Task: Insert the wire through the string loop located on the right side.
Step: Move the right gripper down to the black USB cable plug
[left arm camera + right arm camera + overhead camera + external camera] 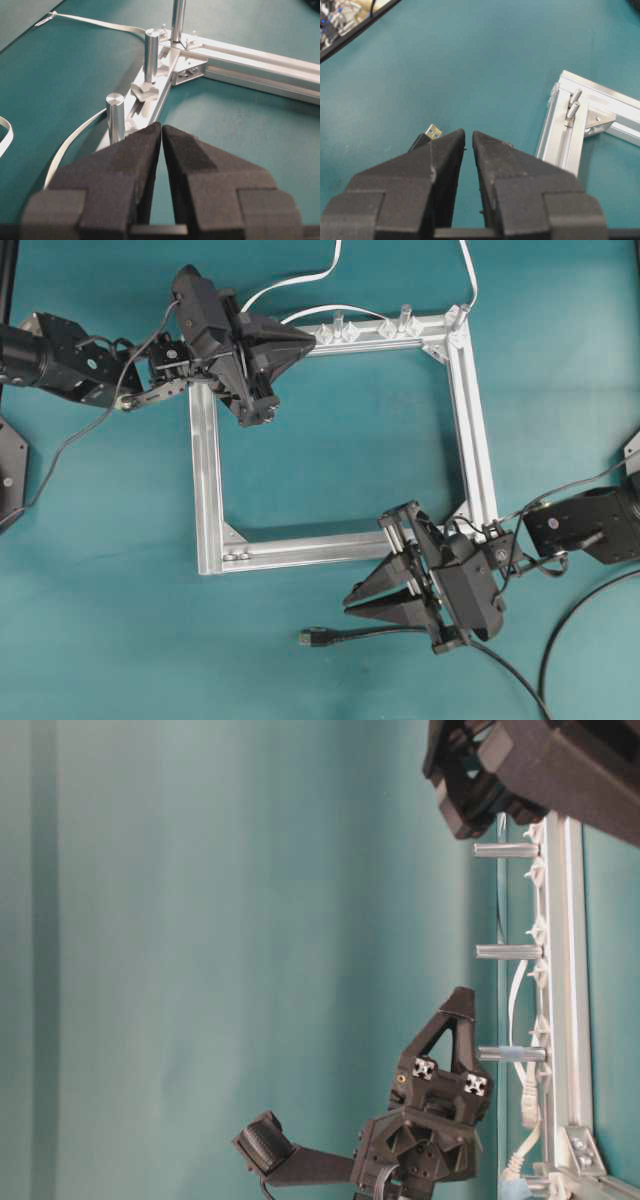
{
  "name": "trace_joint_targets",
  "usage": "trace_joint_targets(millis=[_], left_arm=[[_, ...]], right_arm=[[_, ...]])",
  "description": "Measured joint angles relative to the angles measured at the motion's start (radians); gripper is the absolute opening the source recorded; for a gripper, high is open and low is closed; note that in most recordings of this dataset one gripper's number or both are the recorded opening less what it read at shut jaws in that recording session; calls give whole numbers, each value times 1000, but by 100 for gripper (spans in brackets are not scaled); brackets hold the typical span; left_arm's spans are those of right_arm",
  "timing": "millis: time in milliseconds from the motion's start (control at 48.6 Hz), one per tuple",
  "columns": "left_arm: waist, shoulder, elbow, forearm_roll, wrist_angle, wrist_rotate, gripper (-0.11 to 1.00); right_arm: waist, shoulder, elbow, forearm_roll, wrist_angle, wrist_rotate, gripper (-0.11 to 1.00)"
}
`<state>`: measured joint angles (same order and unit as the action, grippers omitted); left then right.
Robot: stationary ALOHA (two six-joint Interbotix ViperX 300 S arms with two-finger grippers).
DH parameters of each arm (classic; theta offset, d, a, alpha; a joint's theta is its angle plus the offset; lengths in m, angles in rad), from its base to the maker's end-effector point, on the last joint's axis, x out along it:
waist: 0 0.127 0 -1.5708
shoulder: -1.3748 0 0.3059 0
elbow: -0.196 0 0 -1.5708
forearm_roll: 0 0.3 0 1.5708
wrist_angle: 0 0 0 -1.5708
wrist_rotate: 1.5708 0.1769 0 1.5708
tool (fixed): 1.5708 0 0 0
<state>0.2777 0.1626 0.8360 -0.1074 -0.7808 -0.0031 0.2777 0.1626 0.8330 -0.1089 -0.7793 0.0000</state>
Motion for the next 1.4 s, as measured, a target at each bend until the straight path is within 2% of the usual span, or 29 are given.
trace_joint_targets(millis=[41, 103, 165, 350, 411, 473, 535, 658, 720, 802, 1152, 1295, 1398], left_arm=[[2, 0, -2, 12, 0, 0, 13], [-2, -2, -8, 35, 2, -2, 1], [-3, -5, -17, 41, 6, -3, 0], [-3, -6, -35, 44, 40, -3, 0], [-3, -6, -37, 44, 51, -6, 1], [-3, -6, -40, 44, 58, -12, 4], [-3, -9, -40, 43, 64, -23, 17], [-3, -32, -40, 43, 87, -28, 51], [-5, -48, -38, 43, 100, -28, 66], [-5, -64, -34, 43, 112, -28, 68], [-9, -81, -18, 44, 137, -29, 68], [-9, -81, -17, 43, 147, -29, 68], [-9, -81, -17, 43, 163, -31, 68]], right_arm=[[0, 0, 2, 2, 2, 0, 22], [0, 0, 2, 0, 11, 0, 10], [2, 0, -2, 0, 34, -2, 1], [2, 0, -3, 0, 81, -5, 2], [2, 0, -9, 2, 83, 2, 11], [2, 0, -14, 2, 83, 3, 26], [2, 0, -18, 0, 83, 2, 44], [3, 0, -21, 14, 83, 2, 80], [6, 0, -21, 31, 83, 2, 85], [8, 0, -21, 52, 83, 0, 84], [54, 0, -20, 198, 78, -5, 84], [112, 0, -12, 331, 37, -15, 84], [158, 0, -11, 445, 18, -60, 84]])
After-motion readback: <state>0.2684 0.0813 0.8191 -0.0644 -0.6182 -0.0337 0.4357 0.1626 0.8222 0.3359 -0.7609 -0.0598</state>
